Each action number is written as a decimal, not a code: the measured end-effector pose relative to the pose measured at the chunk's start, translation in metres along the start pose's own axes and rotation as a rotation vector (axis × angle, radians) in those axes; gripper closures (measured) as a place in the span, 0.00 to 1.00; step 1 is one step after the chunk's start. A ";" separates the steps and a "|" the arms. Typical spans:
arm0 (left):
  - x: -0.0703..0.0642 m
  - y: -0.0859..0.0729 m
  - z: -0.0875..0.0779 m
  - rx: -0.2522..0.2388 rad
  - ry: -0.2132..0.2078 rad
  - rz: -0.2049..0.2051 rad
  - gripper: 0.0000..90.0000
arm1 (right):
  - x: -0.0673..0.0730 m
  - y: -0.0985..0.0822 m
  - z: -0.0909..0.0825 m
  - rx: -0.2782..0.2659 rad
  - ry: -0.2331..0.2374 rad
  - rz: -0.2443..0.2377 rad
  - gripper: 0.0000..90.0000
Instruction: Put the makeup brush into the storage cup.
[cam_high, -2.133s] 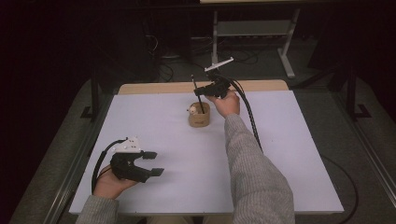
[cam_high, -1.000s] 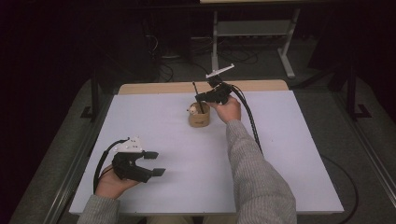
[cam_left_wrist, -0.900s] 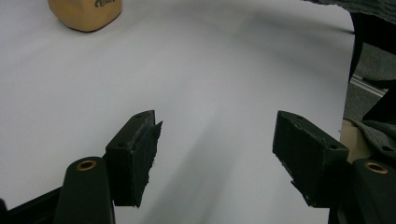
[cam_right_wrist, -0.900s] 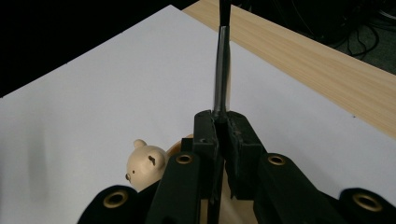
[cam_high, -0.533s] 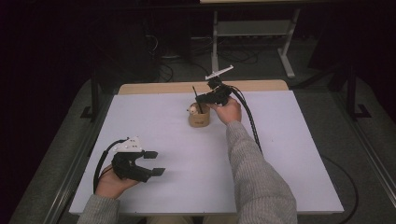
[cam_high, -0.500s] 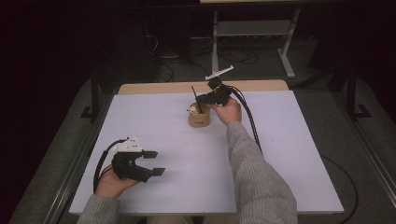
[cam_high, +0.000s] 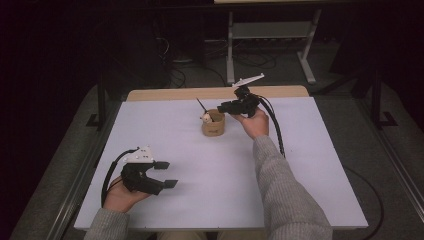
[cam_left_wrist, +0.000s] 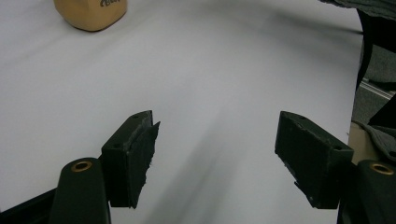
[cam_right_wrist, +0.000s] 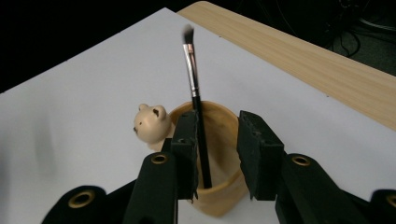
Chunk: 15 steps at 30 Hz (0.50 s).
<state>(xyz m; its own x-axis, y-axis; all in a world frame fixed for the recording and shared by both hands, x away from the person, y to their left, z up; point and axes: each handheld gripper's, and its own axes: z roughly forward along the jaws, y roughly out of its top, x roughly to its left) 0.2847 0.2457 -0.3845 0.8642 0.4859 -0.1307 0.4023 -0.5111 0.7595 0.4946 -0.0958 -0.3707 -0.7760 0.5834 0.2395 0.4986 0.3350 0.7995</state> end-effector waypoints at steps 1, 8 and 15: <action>0.000 0.000 0.000 -0.002 0.002 -0.002 0.31 | 0.000 -0.001 -0.003 -0.005 0.001 0.000 0.75; -0.001 0.000 0.003 0.002 0.006 -0.003 0.31 | 0.000 -0.010 -0.024 -0.027 0.003 0.003 0.71; -0.002 0.001 0.002 -0.011 0.020 0.001 0.31 | -0.001 -0.019 -0.045 -0.033 -0.018 0.003 0.68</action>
<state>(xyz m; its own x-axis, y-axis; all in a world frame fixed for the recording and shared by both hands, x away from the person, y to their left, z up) 0.2835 0.2425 -0.3853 0.8586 0.4991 -0.1174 0.3979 -0.5043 0.7664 0.4688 -0.1356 -0.3613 -0.7673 0.5977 0.2325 0.4881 0.3090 0.8163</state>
